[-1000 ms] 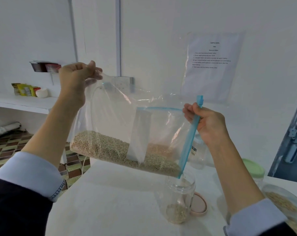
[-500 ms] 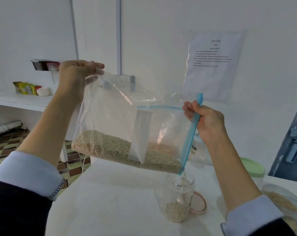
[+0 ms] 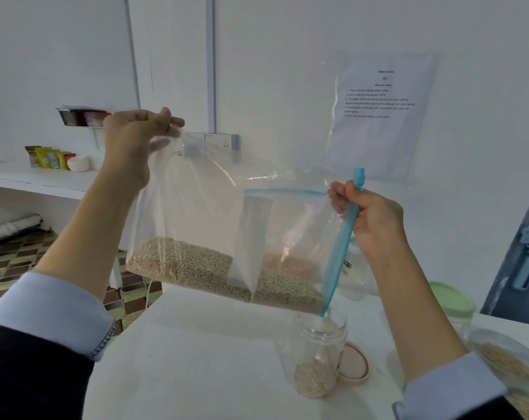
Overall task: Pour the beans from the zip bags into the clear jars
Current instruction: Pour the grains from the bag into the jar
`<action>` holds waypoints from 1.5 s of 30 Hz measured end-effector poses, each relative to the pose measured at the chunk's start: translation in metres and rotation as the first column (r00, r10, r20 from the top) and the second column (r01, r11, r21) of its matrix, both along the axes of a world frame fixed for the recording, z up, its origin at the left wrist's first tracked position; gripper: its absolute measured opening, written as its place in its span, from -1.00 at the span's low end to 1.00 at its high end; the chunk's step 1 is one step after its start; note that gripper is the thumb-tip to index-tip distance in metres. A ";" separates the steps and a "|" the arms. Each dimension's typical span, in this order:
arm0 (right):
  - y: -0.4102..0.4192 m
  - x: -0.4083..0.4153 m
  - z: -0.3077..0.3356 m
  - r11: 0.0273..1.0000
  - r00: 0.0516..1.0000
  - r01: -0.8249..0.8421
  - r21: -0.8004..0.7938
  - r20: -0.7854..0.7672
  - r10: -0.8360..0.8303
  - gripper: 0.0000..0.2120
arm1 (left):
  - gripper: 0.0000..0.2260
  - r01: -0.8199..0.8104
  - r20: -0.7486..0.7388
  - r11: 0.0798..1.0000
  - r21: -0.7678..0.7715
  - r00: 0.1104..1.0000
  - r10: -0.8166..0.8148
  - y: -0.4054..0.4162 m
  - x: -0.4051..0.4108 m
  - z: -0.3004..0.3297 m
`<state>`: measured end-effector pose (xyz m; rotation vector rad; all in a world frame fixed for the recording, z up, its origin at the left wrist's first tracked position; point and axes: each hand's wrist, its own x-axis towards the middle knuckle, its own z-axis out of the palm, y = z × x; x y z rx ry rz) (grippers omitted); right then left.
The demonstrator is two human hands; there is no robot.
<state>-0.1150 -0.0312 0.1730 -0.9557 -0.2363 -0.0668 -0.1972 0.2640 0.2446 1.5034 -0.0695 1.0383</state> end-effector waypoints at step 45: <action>0.012 -0.007 0.015 0.994 0.994 -0.088 -0.061 0.055 0.091 -0.90 | -0.65 -0.029 0.198 0.988 -0.149 0.978 0.059 -0.003 0.001 0.005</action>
